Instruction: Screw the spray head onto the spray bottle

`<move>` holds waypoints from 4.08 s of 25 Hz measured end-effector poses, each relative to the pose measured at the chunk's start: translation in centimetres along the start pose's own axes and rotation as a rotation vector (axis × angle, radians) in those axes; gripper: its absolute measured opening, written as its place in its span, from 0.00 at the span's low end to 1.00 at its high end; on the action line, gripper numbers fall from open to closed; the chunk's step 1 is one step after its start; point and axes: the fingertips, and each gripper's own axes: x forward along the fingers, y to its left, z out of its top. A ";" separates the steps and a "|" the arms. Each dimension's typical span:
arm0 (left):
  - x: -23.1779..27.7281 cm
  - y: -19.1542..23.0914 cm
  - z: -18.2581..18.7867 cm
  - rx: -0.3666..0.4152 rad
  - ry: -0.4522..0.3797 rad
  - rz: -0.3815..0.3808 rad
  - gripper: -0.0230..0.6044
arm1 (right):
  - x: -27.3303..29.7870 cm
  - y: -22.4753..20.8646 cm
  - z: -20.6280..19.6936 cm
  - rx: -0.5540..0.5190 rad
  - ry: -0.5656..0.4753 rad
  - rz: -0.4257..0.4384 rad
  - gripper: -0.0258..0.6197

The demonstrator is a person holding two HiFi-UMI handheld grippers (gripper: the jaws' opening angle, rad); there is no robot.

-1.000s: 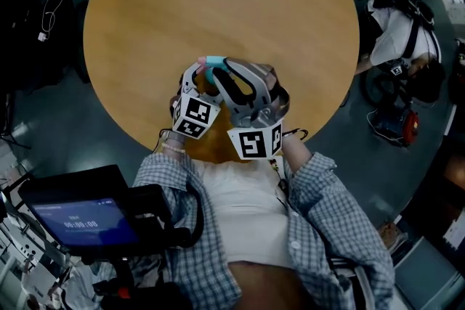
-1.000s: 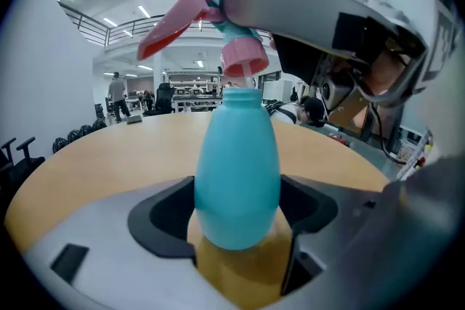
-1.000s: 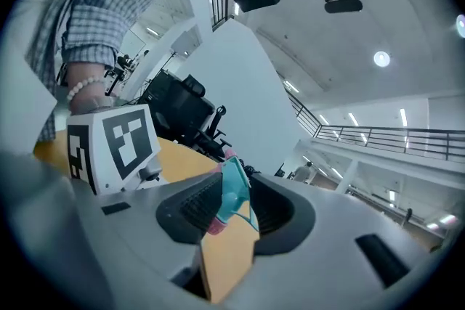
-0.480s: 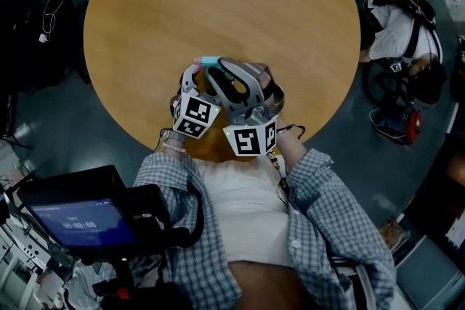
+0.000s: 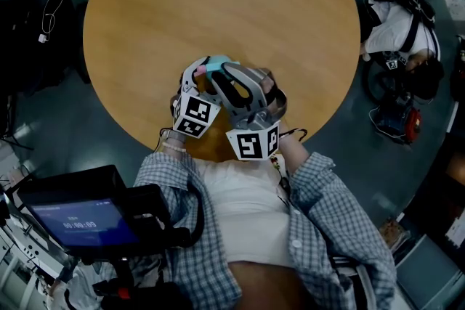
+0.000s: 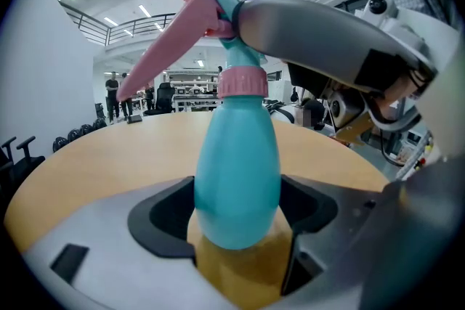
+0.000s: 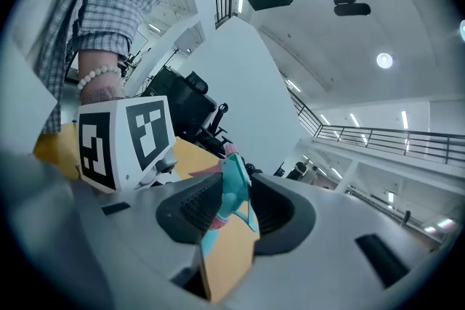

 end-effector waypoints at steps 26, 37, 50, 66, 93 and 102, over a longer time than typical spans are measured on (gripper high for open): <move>0.4 0.1 0.2 -0.009 -0.013 0.001 0.63 | -1.6 -0.9 0.1 0.110 0.052 0.119 0.22; 0.4 0.2 0.0 -0.006 -0.012 -0.010 0.63 | -2.2 1.4 -5.1 0.764 0.053 0.469 0.33; 0.0 0.2 -0.1 -0.007 -0.016 -0.023 0.63 | 0.7 1.6 -4.0 0.653 -0.057 0.706 0.22; -0.1 0.4 -0.1 -0.035 -0.021 0.031 0.63 | 0.5 2.1 -3.3 0.711 0.117 0.037 0.22; -0.3 0.0 0.1 0.014 -0.024 -0.013 0.63 | 0.7 1.8 -3.4 0.643 0.068 0.253 0.23; -0.1 -0.1 0.0 0.014 -0.025 -0.038 0.63 | 0.3 2.3 -3.4 0.692 0.039 0.379 0.28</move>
